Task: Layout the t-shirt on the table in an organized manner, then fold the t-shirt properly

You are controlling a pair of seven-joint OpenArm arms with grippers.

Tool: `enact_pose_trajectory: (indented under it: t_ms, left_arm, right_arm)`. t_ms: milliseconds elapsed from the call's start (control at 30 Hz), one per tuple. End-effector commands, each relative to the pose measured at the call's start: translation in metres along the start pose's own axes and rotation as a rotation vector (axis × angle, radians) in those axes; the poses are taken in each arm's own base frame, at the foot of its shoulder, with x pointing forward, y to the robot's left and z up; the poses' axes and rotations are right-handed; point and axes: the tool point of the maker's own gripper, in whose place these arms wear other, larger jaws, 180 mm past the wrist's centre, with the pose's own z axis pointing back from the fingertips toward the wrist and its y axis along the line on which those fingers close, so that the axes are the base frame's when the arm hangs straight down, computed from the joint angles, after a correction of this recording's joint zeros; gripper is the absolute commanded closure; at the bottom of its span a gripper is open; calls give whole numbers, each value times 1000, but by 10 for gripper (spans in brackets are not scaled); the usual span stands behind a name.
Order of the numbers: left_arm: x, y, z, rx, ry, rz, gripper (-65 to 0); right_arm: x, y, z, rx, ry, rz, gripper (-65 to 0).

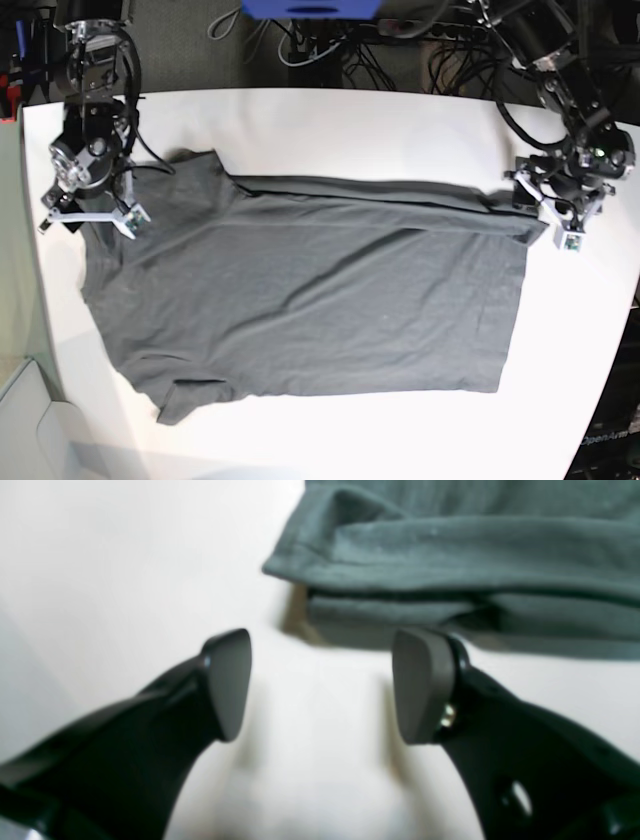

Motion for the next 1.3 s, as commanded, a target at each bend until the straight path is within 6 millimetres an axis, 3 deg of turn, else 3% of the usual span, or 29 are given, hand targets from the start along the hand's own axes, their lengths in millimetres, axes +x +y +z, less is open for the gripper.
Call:
enact_pose_trajectory:
  t_ms: [0, 67, 233, 600, 733, 1000, 1133, 1267]
  left_arm:
    - [17, 3, 1, 3, -54, 2, -430]
    - [9, 2, -6, -15, -33, 19, -430]
    - [13, -3, -16, -43, -68, 41, -430]
    - [17, -5, -22, -55, -76, 51, -416]
    - [1, -9, -33, -86, -31, 82, -297]
    - [2, -8, -35, -86, -38, 83, -123]
    - [3, 0, -32, -69, -38, 75, 0]
    - [2, 6, -31, -61, -35, 71, -5]
  right_arm:
    - [0, -12, 2, -34, 1, -6, -365]
    - [-1, -12, 2, -34, 3, -6, -365]
    - [-5, -5, 2, -21, 9, 1, -365]
    - [-7, -2, 2, -14, 14, 5, -365]
    - [-9, -2, 2, -14, 23, 5, -365]
    - [-15, 6, 2, 2, 37, 14, -369]
    - [-16, 13, 2, 19, 36, 14, -369]
    - [-8, 26, 3, 49, 14, -2, -369]
